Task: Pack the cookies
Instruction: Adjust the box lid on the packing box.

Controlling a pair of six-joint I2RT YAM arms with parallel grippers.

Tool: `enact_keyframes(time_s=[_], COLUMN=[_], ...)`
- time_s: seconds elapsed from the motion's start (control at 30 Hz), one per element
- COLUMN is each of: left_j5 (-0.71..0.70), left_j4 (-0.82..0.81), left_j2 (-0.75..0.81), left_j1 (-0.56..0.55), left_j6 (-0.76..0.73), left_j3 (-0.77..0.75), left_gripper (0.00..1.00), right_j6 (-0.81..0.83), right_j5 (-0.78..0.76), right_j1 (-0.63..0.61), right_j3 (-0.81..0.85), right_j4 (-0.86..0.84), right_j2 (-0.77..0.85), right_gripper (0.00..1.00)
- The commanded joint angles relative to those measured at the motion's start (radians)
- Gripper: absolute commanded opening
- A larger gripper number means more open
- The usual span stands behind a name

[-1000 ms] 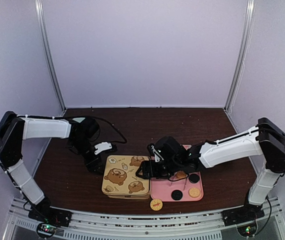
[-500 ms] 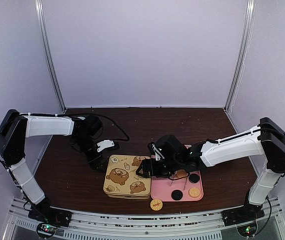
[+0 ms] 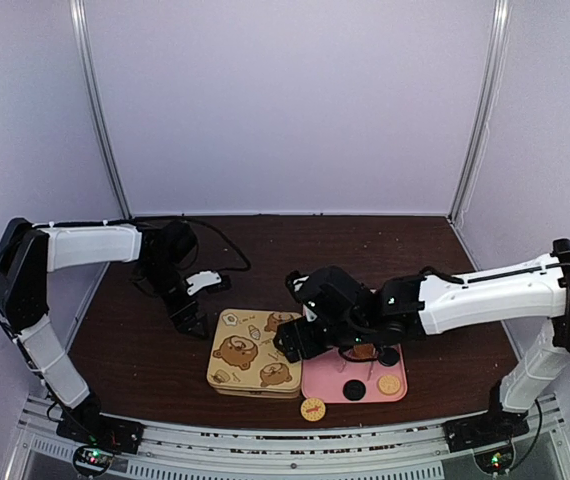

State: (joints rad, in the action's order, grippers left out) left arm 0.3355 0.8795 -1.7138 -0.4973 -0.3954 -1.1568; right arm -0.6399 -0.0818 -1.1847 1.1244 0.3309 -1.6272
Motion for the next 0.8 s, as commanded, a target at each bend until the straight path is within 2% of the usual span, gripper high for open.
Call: enact_keyframes(time_s=[0.0, 0.1, 0.27, 0.57, 0.77], left_j5=[0.062, 0.098, 0.107, 0.065, 0.052], left_j4=[0.066, 0.111, 0.145, 0.174, 0.189], left_j2=[0.059, 0.062, 0.094, 0.157, 0.173], left_j1=[0.056, 0.101, 0.144, 0.160, 0.163], left_j6=[-0.019, -0.032, -0.055, -0.072, -0.078], left_j3=[-0.029, -0.052, -0.056, -0.033, -0.038], left_gripper=[0.90, 0.92, 0.94, 0.98, 0.98], right_j6=[0.170, 0.287, 0.505, 0.715, 0.742], right_j5=[-0.254, -0.354, -0.376, -0.403, -0.388], right_j1=[-0.147, -0.268, -0.369, -0.370, -0.330], right_j3=[0.088, 0.153, 0.269, 0.442, 0.447], right_j4=[0.153, 0.207, 0.225, 0.297, 0.255], right_j2=[0.034, -0.026, -0.159, -0.374, -0.406], right_gripper=[0.84, 0.84, 0.84, 0.81, 0.81])
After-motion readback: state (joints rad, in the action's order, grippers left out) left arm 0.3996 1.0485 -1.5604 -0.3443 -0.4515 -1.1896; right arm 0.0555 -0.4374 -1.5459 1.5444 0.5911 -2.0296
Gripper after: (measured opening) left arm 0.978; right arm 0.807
